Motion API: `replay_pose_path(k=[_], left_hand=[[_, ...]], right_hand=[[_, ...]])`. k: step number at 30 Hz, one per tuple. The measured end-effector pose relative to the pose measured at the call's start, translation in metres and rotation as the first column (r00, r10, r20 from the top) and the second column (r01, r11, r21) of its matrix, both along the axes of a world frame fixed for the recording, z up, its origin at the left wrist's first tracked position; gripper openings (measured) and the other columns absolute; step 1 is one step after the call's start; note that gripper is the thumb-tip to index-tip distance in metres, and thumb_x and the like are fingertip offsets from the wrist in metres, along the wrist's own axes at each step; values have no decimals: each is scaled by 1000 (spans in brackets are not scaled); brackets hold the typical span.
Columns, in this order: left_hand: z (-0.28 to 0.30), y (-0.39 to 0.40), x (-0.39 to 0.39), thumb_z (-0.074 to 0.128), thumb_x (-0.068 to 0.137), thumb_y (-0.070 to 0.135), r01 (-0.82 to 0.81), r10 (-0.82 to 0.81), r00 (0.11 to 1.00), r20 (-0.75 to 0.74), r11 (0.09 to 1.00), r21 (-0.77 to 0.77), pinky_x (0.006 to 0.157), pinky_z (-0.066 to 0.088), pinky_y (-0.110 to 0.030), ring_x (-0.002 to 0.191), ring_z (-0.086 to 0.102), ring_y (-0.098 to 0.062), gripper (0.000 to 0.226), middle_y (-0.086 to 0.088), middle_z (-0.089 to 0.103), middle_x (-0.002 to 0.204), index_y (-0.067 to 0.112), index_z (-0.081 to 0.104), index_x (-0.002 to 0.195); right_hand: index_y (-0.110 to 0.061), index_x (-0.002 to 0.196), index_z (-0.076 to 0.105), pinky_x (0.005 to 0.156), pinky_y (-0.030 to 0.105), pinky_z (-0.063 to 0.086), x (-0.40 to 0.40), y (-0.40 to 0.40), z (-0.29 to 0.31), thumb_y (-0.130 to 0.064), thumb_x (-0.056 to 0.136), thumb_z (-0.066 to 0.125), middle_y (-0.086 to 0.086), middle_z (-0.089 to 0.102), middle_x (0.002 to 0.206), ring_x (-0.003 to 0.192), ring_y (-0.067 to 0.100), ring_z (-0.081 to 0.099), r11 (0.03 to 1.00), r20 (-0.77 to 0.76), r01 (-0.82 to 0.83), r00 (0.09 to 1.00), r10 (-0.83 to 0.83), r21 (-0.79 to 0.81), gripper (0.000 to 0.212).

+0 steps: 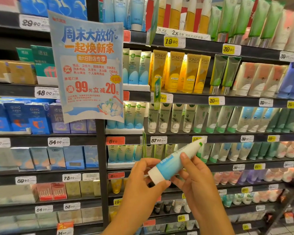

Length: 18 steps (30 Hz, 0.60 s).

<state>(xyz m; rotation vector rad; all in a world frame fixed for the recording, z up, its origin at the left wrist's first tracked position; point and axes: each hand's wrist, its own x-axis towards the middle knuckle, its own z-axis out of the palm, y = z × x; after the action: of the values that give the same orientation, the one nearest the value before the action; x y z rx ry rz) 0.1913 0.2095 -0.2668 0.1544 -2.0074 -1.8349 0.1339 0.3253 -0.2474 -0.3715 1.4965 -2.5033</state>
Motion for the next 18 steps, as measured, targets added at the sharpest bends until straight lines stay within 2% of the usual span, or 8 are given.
replay_pose_path(k=[3,5,8,11,14,18], left_hand=[[0,2,1,79,69,7,-18,15,999,-44,996,-83,72,53,-19,93,63,-6,47,7,58,104,43,58,92],[1,5,1,79,69,9,-37,27,997,-72,988,-148,79,52,-19,94,59,0,47,12,56,104,42,56,93],[2,9,1,79,70,9,-53,33,994,-106,980,-193,83,51,-21,95,56,2,46,15,54,103,39,56,96],[2,11,0,78,70,9,-50,28,993,-112,979,-200,84,50,-21,95,55,3,46,15,54,103,39,55,96],[3,12,0,79,69,9,-59,36,992,-117,977,-205,82,49,-18,95,54,4,47,16,54,102,39,55,96],[3,14,2,79,69,9,-79,54,992,-115,969,-232,80,47,-13,94,52,7,48,17,53,102,39,54,97]], right_hand=[[-12,99,63,60,32,58,0,3,1,-29,73,60,5,72,83,79,18,67,999,36,-13,999,15,-50,31],[-9,101,61,60,33,58,0,4,2,-28,73,59,5,72,80,75,18,69,997,48,-20,999,24,-75,33],[-8,102,59,61,34,59,-1,6,2,-26,74,57,7,72,81,76,18,69,995,61,-14,998,20,-97,34],[-8,102,59,64,34,59,-1,8,2,-25,75,57,7,73,83,80,21,67,995,54,-2,998,7,-97,32],[-7,106,59,60,32,59,-1,9,1,-20,89,50,6,73,83,79,19,68,996,55,9,998,-3,-93,22],[-7,116,56,58,30,57,1,8,1,-20,94,46,5,74,86,79,16,70,995,50,-1,999,6,-98,27]])
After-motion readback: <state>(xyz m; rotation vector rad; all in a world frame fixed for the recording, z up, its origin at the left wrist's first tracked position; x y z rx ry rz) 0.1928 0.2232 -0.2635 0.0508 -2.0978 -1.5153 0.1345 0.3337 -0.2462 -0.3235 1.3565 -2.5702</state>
